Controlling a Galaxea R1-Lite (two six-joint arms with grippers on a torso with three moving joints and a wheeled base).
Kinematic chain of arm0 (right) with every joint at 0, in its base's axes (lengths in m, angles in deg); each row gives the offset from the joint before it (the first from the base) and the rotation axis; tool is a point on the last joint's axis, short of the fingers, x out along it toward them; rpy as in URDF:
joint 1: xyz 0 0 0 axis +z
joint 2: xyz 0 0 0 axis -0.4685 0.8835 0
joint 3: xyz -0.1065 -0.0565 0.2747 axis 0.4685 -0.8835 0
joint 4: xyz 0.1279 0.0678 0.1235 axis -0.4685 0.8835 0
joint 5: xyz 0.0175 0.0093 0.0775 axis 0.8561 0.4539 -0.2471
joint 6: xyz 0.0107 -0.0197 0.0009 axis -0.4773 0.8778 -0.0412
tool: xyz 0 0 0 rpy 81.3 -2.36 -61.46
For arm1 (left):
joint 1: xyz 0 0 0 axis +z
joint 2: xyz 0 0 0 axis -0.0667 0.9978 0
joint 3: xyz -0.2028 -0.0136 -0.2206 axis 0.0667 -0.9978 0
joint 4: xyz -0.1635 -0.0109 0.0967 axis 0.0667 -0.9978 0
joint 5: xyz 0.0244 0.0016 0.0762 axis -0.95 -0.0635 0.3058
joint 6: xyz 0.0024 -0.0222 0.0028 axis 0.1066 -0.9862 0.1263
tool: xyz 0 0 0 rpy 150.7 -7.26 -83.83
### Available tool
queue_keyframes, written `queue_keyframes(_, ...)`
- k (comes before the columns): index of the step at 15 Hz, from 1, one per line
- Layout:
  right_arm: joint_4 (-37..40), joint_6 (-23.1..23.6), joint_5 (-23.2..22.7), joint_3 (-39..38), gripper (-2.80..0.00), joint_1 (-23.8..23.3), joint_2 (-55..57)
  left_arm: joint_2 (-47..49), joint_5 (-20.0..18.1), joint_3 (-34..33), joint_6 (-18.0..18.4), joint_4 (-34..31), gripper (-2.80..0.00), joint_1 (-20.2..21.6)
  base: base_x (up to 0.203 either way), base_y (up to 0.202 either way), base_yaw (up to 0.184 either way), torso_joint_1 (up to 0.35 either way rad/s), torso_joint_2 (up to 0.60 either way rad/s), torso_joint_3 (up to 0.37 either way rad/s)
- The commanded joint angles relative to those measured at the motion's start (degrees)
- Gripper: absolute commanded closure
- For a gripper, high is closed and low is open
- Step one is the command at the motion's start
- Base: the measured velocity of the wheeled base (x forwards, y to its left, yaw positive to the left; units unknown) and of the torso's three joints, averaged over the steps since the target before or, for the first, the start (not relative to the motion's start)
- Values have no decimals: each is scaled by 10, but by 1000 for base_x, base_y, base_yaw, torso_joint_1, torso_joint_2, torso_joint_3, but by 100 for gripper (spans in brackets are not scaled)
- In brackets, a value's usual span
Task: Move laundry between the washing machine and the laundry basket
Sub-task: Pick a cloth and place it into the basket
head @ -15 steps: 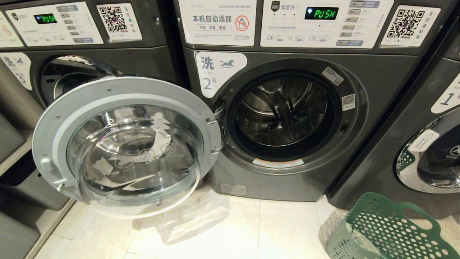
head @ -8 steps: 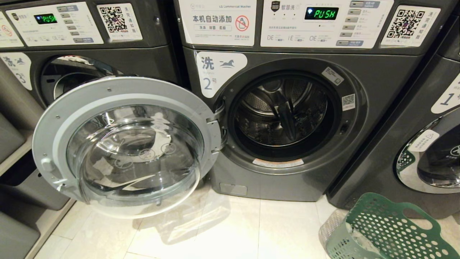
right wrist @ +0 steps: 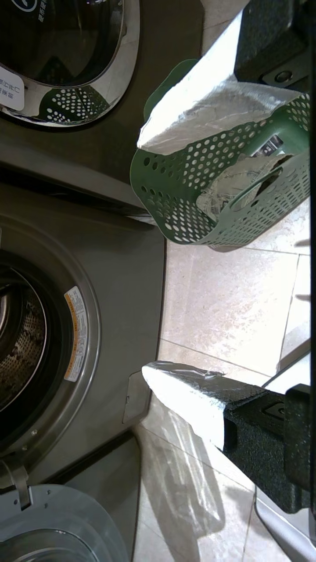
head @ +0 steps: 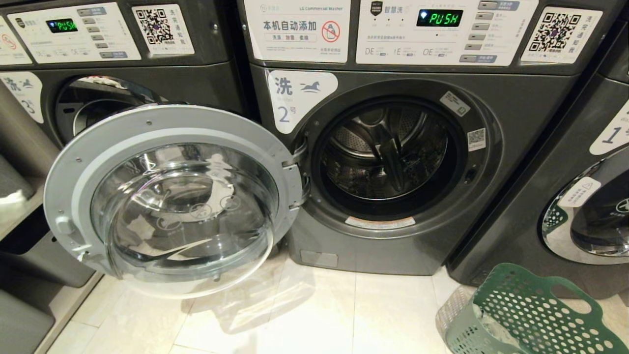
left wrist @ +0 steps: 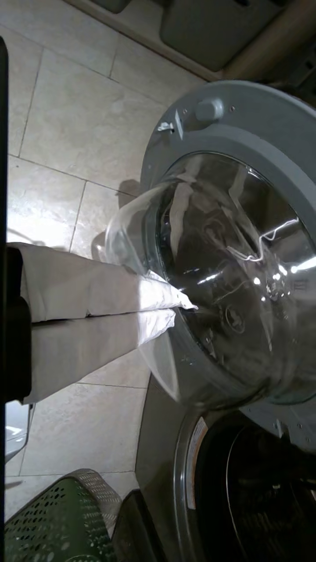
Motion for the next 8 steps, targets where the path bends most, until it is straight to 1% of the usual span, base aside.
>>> queue_keyframes(1, 0, -4, 1, 0, -280, 0, -1, 197, -1, 58, -1, 33, 0, 19, 0, 0, 0, 0, 0, 0)
queue_keyframes(2, 0, -10, 2, 0, -280, 0, -1, 256, -1, 115, 4, 58, 0, 36, 0, 0, 0, 0, 0, 0)
queue_keyframes(3, 0, -10, 2, 0, -280, 0, -1, 291, -2, 179, 9, 67, 0, 48, 0, 0, 0, 0, 0, 0)
queue_keyframes(4, 0, -9, 2, 0, -280, 0, -1, 311, -2, 243, 14, 59, 0, 59, 0, 0, 0, 0, 0, 0)
queue_keyframes(5, 0, -9, 2, 0, -280, 0, -1, 319, -3, 295, 18, 29, 0, 67, 0, 0, 0, 0, 0, 0)
queue_keyframes(6, 0, -9, 2, 0, -280, 0, -1, 322, -4, 324, 21, -2, 0, 74, 0, 0, 0, 0, 0, 0)
queue_keyframes(7, 0, -8, 2, 0, -280, 0, -1, 325, -4, 339, 23, -21, 0, 80, 0, 0, 0, 0, 0, 0)
queue_keyframes(8, 0, -7, 2, 0, -280, 0, -1, 331, -4, 341, 24, -20, 0, 82, 0, 0, 0, 0, 0, 0)
